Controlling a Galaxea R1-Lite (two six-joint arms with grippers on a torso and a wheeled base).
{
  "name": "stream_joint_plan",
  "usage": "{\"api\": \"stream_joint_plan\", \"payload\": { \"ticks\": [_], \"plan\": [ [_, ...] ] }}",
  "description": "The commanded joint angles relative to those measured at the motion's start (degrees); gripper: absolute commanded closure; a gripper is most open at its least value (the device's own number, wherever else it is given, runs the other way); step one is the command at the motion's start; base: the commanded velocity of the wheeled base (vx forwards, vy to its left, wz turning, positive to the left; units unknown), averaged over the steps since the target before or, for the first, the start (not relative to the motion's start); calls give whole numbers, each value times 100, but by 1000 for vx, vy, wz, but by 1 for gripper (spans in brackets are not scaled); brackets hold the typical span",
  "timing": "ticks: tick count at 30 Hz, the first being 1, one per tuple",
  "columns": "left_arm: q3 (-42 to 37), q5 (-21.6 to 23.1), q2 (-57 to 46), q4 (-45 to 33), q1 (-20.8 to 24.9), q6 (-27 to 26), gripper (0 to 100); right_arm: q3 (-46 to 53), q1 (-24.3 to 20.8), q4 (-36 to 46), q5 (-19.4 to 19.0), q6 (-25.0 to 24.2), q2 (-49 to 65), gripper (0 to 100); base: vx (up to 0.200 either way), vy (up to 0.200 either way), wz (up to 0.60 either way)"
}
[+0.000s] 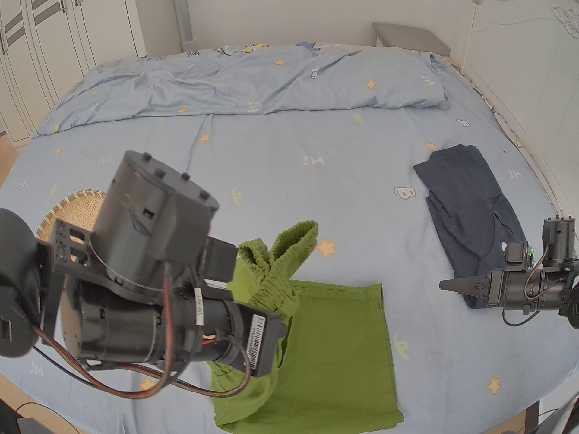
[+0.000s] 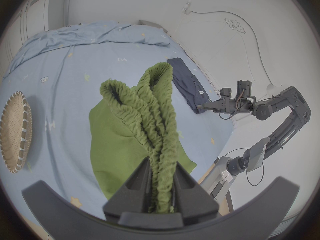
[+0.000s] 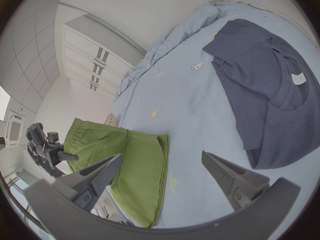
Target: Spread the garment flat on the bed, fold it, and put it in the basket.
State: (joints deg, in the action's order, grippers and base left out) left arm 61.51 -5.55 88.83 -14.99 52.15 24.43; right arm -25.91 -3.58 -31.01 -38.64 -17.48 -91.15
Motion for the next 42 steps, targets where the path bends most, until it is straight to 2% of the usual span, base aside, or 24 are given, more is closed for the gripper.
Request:
{"api": "stream_joint_plan", "payload": {
  "ticks": [1,6,10,11,18,25,26,27,28,29,31,32,34,36,39,42],
  "plan": [
    [10,-17,354,137,173,53,100,-2,7,-10,-3,-1,-114,0,0,0,0],
    [36,-17,565,348,296,273,100,-2,-2,-10,-3,8,-122,0,0,0,0],
    [36,-17,741,506,577,475,100,-2,-11,-10,-3,8,-122,0,0,0,0],
    [45,-17,793,568,621,519,0,7,-2,-10,-3,8,-122,0,0,0,0],
    [-17,-8,1171,1280,1069,994,0,7,-11,-10,-3,8,-131,0,0,0,0],
    [-122,27,1171,1631,884,1389,0,-2,-99,-1,-38,-10,-70,0,0,0,0],
    [-157,62,1145,1622,761,1398,0,-11,-178,8,-38,-36,-52,0,0,0,0],
    [-219,106,1101,1631,445,1398,0,-20,-389,34,-29,-62,18,0,0,0,0],
    [-236,115,1101,1622,410,1398,0,-20,-415,34,-29,-71,27,0,0,0,0],
    [-368,256,908,1596,-100,1380,0,-29,-811,69,-20,-115,212,0,0,0,0],
    [-579,616,688,1596,-680,1345,0,-73,-1294,69,-12,-273,299,0,0,0,0],
    [-641,739,644,1596,-821,1336,0,-81,-1408,69,-3,-317,308,0,0,0,0],
    [-1133,1592,477,1666,-1700,1196,0,-204,-1997,78,32,-493,282,0,0,0,0],
    [-1520,2084,477,1728,-2236,914,0,-319,-2349,113,32,-493,238,0,0,0,0],
    [-1959,2462,688,2027,-2781,361,0,-653,-2850,403,32,-493,-52,0,0,0,0],
    [-2100,2532,1022,2308,-2965,71,0,-951,-3157,799,50,-493,-263,0,0,0,0]
  ]
}}
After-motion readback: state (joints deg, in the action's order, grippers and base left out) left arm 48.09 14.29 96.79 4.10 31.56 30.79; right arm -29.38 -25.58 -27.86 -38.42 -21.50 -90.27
